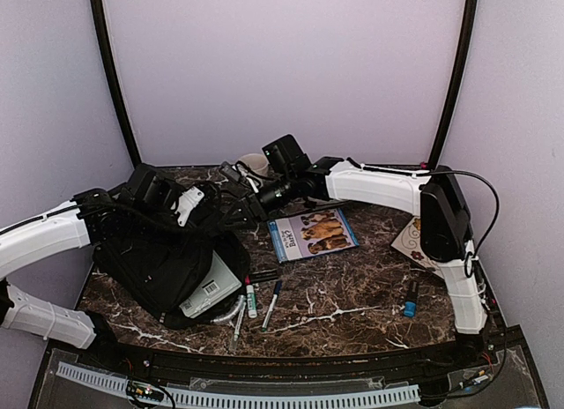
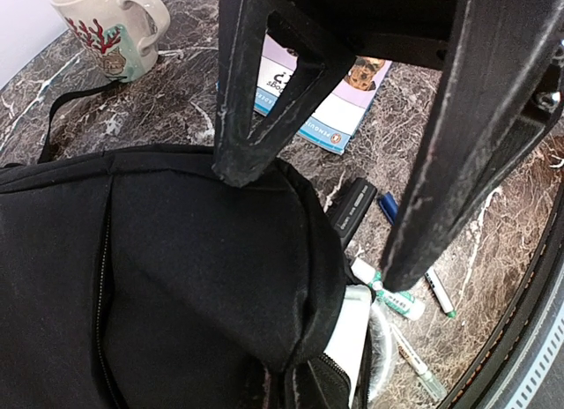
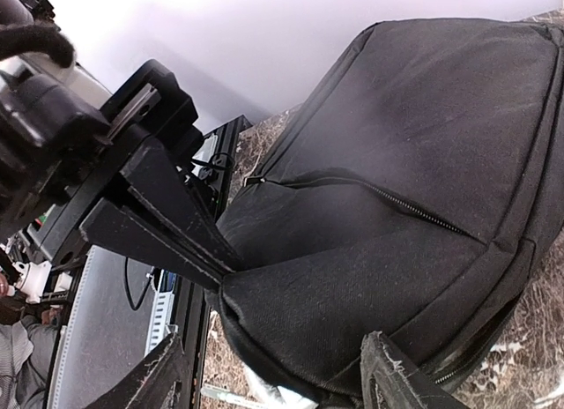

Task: Pack the student bag
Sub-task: Pass from the left arm to the right

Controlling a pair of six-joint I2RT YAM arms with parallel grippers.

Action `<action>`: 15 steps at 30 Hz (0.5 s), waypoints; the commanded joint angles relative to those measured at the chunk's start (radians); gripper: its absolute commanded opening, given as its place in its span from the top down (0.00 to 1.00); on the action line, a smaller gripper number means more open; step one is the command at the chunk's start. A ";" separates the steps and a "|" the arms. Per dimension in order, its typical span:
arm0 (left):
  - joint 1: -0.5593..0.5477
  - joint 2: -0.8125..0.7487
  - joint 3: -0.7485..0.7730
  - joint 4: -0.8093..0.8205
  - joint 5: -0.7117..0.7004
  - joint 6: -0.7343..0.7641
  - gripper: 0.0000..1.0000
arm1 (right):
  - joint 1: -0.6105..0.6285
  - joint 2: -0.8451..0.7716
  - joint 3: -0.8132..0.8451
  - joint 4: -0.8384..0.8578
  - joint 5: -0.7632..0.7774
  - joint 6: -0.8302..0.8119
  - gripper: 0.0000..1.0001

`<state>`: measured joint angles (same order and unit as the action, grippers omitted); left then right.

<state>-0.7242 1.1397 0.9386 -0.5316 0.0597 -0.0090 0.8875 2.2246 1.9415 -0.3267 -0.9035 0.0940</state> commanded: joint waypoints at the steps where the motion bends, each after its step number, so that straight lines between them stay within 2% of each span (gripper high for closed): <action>1: -0.005 -0.071 0.000 0.095 0.023 -0.012 1.00 | 0.032 0.041 0.030 0.021 -0.006 -0.002 0.33; 4: -0.005 -0.097 0.000 0.093 0.026 -0.013 1.00 | 0.037 0.035 -0.001 0.020 0.011 -0.037 0.33; 10: -0.003 -0.109 -0.002 0.102 0.044 -0.020 1.00 | 0.056 0.015 -0.031 0.018 0.053 -0.145 0.44; 15: -0.004 -0.092 0.007 0.103 0.055 -0.029 1.00 | 0.082 -0.002 -0.033 -0.003 0.148 -0.242 0.49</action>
<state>-0.7238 1.0767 0.9260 -0.5411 0.0589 -0.0235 0.9257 2.2345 1.9297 -0.3080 -0.8471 -0.0517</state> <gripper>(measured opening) 0.012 0.534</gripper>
